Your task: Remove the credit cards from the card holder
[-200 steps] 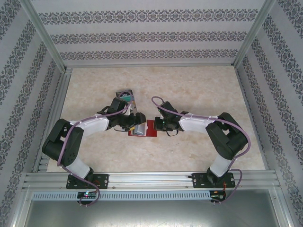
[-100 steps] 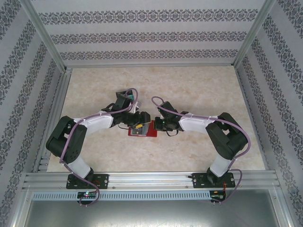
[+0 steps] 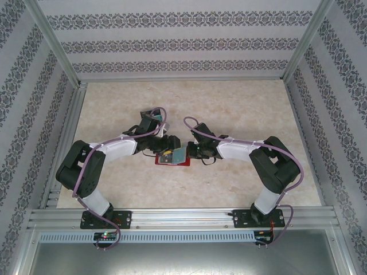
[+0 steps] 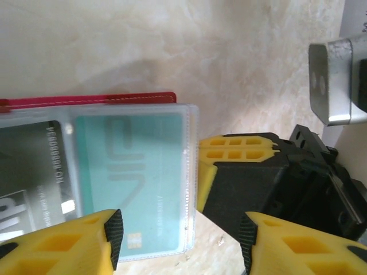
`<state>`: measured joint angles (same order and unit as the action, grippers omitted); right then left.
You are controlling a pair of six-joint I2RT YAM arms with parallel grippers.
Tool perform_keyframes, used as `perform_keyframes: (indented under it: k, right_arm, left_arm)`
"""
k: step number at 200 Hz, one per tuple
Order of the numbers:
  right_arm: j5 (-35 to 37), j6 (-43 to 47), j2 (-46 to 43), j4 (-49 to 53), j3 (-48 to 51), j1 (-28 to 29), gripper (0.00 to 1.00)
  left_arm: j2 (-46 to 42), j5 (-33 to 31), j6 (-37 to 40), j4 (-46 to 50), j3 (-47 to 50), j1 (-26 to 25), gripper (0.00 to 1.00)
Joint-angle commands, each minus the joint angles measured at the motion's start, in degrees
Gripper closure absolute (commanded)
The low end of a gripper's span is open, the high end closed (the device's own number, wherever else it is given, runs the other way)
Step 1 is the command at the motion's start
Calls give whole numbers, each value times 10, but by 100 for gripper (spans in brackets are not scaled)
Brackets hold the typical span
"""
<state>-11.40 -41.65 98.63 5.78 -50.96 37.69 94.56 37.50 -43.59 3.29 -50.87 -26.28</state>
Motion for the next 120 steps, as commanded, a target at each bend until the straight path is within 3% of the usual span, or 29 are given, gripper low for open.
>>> perform_keyframes:
  k: [1,32,40,88,120]
  right_arm:
    - [19,6,-9,30,2,-3,94]
    - [30,12,-24,45,-3,-3,92]
    - [42,14,-33,55,-6,-3,86]
    - [71,33,-64,98,-46,17,65]
    - [55,24,-36,93,-66,31,62]
  left_arm:
    - [-36,-46,12,35,18,29,50]
    - [-39,-85,40,88,28,52,65]
    - [-36,-92,42,93,34,58,67]
    - [-31,-93,47,82,66,69,70]
    - [-14,-81,34,66,75,69,71]
